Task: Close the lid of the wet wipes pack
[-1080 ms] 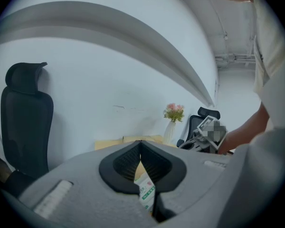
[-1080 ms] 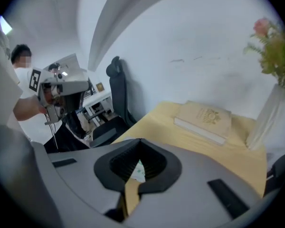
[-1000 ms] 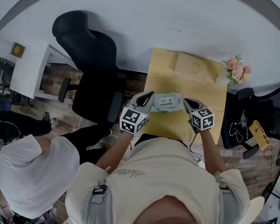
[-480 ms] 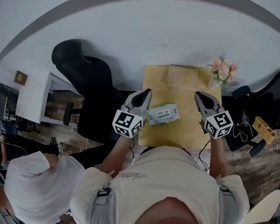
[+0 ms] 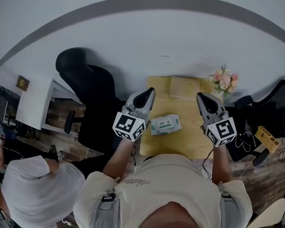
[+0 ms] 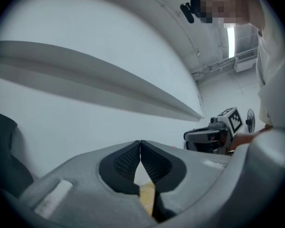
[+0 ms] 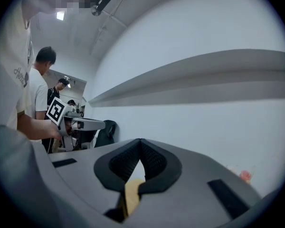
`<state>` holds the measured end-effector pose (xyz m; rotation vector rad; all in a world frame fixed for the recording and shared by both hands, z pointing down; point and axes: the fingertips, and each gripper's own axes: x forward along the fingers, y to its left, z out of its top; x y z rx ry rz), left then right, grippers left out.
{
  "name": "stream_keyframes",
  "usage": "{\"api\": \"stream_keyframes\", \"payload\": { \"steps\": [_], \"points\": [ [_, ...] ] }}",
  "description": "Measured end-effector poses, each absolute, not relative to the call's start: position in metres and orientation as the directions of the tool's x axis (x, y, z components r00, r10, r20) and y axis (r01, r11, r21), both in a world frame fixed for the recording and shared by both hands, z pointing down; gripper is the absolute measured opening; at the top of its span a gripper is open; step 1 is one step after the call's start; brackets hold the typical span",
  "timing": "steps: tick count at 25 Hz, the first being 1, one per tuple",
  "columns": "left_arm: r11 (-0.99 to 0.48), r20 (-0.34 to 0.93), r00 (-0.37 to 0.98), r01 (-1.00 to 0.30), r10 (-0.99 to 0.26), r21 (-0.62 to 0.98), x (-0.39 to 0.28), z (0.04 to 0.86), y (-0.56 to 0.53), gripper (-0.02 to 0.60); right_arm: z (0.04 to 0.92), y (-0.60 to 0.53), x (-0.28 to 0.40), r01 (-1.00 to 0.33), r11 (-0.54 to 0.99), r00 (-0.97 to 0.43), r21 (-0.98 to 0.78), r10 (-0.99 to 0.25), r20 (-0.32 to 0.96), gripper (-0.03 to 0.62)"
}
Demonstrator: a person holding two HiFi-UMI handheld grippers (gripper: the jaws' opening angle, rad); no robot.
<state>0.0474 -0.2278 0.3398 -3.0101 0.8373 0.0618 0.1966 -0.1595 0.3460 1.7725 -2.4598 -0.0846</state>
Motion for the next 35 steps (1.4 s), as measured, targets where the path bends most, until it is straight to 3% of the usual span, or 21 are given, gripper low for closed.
{"api": "stream_keyframes", "payload": {
  "steps": [16, 35],
  "points": [
    [-0.798, -0.079, 0.800, -0.600, -0.595, -0.060, 0.039, 0.324, -0.253, 0.017, 0.329, -0.185, 0.198, -0.939, 0.322, -0.325, 0.117, -0.946, -0.007, 0.002],
    [-0.784, -0.032, 0.785, -0.620, -0.619, -0.032, 0.033, 0.346, -0.255, 0.017, 0.351, -0.190, 0.191, -0.927, 0.369, -0.367, 0.070, -0.929, 0.039, 0.002]
  ]
}}
